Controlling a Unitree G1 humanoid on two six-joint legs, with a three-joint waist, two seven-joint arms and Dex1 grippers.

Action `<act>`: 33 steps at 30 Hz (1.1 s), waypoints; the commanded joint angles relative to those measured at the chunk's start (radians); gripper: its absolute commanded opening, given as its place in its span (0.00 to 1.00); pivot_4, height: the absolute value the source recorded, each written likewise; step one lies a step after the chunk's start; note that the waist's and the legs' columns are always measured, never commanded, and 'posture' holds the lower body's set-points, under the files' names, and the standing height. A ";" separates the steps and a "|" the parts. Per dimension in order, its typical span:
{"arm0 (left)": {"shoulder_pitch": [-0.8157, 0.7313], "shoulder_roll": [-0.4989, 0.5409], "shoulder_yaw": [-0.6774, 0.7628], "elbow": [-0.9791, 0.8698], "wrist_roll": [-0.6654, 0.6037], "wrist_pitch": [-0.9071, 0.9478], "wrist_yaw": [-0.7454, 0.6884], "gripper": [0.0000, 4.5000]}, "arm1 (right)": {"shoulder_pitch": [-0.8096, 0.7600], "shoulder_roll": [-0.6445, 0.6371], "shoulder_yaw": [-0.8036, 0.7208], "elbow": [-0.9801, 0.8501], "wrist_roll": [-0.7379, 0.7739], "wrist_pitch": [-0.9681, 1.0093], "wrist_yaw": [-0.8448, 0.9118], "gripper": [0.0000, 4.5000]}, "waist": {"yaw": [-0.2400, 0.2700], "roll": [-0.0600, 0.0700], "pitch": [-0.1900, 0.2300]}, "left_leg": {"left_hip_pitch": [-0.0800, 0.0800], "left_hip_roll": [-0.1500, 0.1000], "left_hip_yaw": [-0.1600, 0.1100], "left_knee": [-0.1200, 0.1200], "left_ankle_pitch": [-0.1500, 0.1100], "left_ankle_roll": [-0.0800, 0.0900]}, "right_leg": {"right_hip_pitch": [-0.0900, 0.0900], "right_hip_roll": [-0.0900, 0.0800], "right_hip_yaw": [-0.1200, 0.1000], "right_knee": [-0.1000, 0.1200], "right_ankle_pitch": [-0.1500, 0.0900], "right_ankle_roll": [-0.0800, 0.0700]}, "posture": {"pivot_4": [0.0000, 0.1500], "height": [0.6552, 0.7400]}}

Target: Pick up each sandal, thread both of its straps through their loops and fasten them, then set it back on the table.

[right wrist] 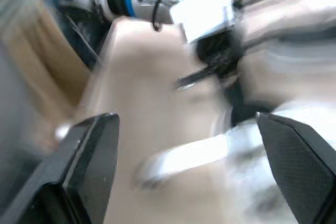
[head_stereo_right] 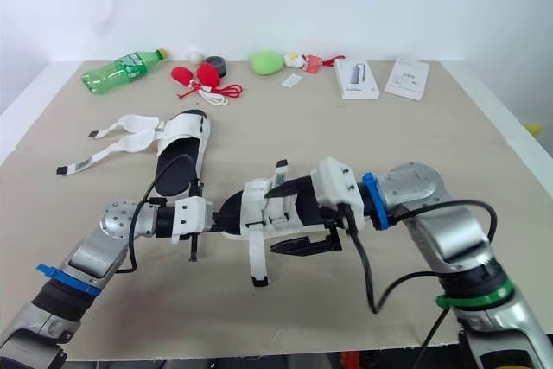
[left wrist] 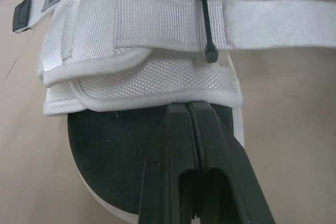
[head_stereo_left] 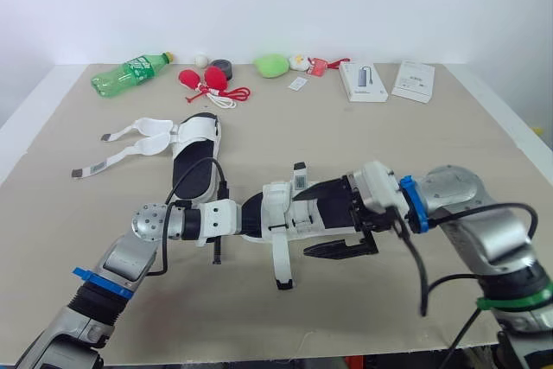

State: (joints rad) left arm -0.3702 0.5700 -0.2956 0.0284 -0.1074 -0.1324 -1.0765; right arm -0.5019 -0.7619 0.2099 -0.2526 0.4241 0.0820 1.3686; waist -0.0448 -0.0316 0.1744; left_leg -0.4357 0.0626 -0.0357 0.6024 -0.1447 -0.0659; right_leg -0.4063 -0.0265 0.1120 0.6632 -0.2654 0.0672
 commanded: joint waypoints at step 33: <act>0.054 0.015 -0.033 0.011 0.058 0.039 0.024 0.00 | -0.070 0.092 0.306 0.378 -0.379 -0.990 -0.141 0.01 | -0.002 0.001 0.001 | 0.010 0.000 0.003 -0.002 0.002 -0.001 | 0.011 0.000 0.004 0.000 0.002 -0.002 | 1.00 1.00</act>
State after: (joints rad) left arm -0.3415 0.5705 -0.2956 0.0003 -0.0949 -0.1226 -1.0380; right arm -0.5818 -0.6595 0.5170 0.1714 -0.0024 -0.9344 1.2315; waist -0.0466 -0.0302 0.1751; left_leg -0.4255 0.0629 -0.0329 0.5999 -0.1432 -0.0669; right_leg -0.3953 -0.0264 0.1165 0.6634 -0.2636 0.0652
